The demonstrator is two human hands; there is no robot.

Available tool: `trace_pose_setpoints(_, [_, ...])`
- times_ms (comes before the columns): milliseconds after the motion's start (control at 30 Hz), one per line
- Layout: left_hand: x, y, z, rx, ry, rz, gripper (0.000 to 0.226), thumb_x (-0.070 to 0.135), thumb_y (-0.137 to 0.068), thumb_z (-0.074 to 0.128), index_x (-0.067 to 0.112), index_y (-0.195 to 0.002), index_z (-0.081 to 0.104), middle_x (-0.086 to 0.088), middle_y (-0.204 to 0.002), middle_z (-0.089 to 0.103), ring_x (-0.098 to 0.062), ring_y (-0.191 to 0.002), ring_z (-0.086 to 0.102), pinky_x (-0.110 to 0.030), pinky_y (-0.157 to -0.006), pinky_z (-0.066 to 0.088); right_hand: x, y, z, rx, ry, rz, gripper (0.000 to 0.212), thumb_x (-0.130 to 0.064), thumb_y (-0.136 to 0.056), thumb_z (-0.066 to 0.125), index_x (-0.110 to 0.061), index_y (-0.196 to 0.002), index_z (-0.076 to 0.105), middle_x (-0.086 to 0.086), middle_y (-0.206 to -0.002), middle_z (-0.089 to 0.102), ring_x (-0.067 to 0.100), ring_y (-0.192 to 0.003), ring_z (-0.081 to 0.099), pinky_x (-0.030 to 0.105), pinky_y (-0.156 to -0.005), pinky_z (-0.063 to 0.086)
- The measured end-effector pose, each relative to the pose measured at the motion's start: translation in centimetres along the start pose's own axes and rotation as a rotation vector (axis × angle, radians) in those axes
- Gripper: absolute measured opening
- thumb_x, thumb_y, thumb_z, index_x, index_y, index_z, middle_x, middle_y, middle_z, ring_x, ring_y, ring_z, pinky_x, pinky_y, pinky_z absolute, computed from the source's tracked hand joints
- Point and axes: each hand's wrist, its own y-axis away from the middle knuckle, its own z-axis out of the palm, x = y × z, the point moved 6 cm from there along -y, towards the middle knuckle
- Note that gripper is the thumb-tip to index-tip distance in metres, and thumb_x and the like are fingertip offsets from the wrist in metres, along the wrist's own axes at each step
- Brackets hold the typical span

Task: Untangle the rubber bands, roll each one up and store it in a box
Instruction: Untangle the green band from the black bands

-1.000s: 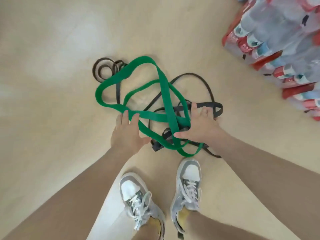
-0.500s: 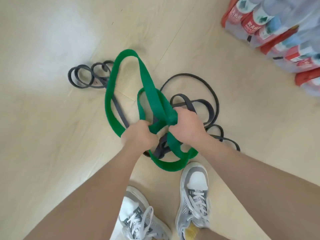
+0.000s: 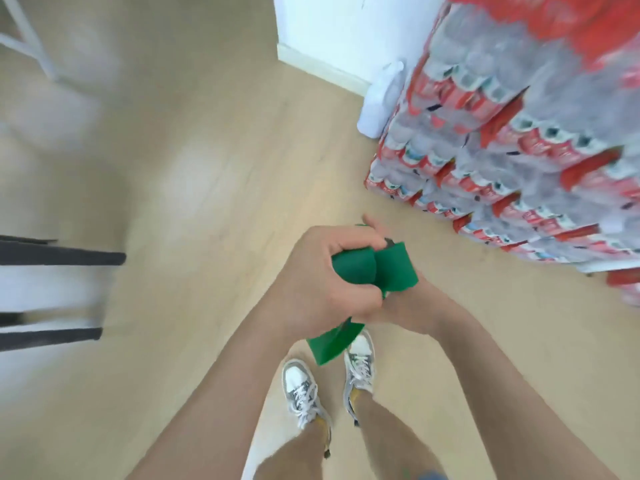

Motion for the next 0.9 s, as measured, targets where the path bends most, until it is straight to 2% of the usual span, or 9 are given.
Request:
trace_pose_setpoints(67, [7.5, 1.5, 1.2, -0.009, 0.162, 0.096, 0.021, 0.004, -0.047, 0.064, 0.015, -0.065, 0.065, -0.013, -0.059, 0.05, -0.021, -0.053, 0.049, -0.029, -0.052, 0.04, -5.7, 5.1, -1.1, -0.087, -0.042, -0.041, 0.059, 0.006, -0.07, 0.08, -0.022, -0.117, 0.057, -0.02, -0.096, 0.072, -0.008, -0.089, 0.064, 0.015, -0.077, 0.05])
trace_pose_setpoints(100, [10.6, 2.1, 1.8, 0.002, 0.259, 0.112, 0.021, 0.006, -0.045, 0.065, 0.014, -0.065, 0.064, -0.016, -0.059, 0.049, -0.025, -0.054, 0.047, -0.034, -0.053, 0.039, -8.2, 7.4, -1.1, -0.098, -0.092, -0.071, 0.045, 0.013, -0.072, 0.075, -0.018, -0.102, 0.061, -0.022, -0.08, 0.071, -0.01, -0.076, 0.064, 0.01, -0.068, 0.049])
trace_pose_setpoints(267, [23.8, 3.6, 5.4, -0.105, 0.503, 0.23, 0.024, -0.005, -0.048, 0.057, 0.004, -0.07, 0.054, -0.006, -0.057, 0.05, -0.02, -0.049, 0.046, -0.025, -0.053, 0.04, -14.9, 16.5, -2.1, 0.208, -0.594, -0.192, 0.029, -0.001, -0.07, 0.075, -0.009, -0.097, 0.067, 0.002, -0.088, 0.074, 0.016, -0.079, 0.07, 0.031, -0.069, 0.058])
trace_pose_setpoints(400, [27.6, 3.7, 4.3, -0.089, 0.265, 0.199, 0.021, -0.004, -0.069, 0.057, 0.002, -0.089, 0.061, -0.003, -0.072, 0.064, -0.015, -0.061, 0.06, -0.026, -0.058, 0.051, -17.5, 23.0, -7.6, 0.526, -0.705, -0.253, 0.026, -0.001, -0.081, 0.069, -0.004, -0.106, 0.064, 0.015, -0.095, 0.071, 0.029, -0.083, 0.069, 0.043, -0.073, 0.057])
trace_pose_setpoints(467, [26.0, 4.1, 4.2, -0.047, 0.11, 0.135, 0.025, -0.001, -0.07, 0.063, 0.007, -0.093, 0.065, -0.003, -0.081, 0.069, -0.019, -0.071, 0.065, -0.03, -0.067, 0.054, -17.8, 26.6, -10.9, 0.752, -0.663, -0.236, 0.015, 0.004, -0.086, 0.061, -0.004, -0.098, 0.066, 0.013, -0.087, 0.07, 0.028, -0.078, 0.068, 0.043, -0.076, 0.056])
trace_pose_setpoints(533, [22.4, 4.5, 6.2, -0.009, -0.14, 0.075, 0.038, -0.005, -0.066, 0.071, 0.021, -0.092, 0.065, -0.001, -0.093, 0.07, -0.024, -0.083, 0.067, -0.033, -0.071, 0.055, -17.7, 29.6, -13.5, 0.897, -0.482, -0.18, 0.015, 0.001, -0.085, 0.06, -0.011, -0.083, 0.067, -0.001, -0.069, 0.07, 0.015, -0.066, 0.066, 0.033, -0.07, 0.055])
trace_pose_setpoints(600, [18.1, 5.1, 9.0, 0.017, -0.376, 0.041, 0.05, -0.009, -0.068, 0.071, 0.029, -0.095, 0.053, 0.003, -0.102, 0.065, -0.021, -0.088, 0.066, -0.031, -0.064, 0.056, -16.8, 31.8, -15.4, 0.95, -0.265, -0.14, 0.011, 0.0, -0.082, 0.061, -0.009, -0.076, 0.065, -0.003, -0.064, 0.065, 0.011, -0.06, 0.06, 0.03, -0.065, 0.052])
trace_pose_setpoints(733, [8.6, 5.7, 12.3, 0.154, -0.463, -0.08, 0.052, 0.001, -0.076, 0.069, 0.031, -0.104, 0.036, 0.004, -0.096, 0.063, -0.01, -0.082, 0.066, -0.031, -0.069, 0.056, -10.4, 33.9, -17.0, 0.944, -0.02, 0.022, 0.026, 0.001, -0.081, 0.058, -0.018, -0.064, 0.052, -0.008, -0.055, 0.052, -0.002, -0.046, 0.047, 0.011, -0.045, 0.036])
trace_pose_setpoints(900, [-8.4, 4.5, 14.8, 0.073, -0.609, -0.507, 0.061, 0.028, -0.077, 0.076, 0.024, -0.125, 0.039, -0.003, -0.099, 0.061, -0.02, -0.089, 0.059, -0.028, -0.074, 0.043, 6.2, 34.9, -19.4, 1.19, -0.231, 0.241, 0.011, -0.004, -0.077, 0.061, -0.01, -0.086, 0.063, 0.013, -0.078, 0.064, 0.03, -0.072, 0.058, 0.037, -0.067, 0.05])
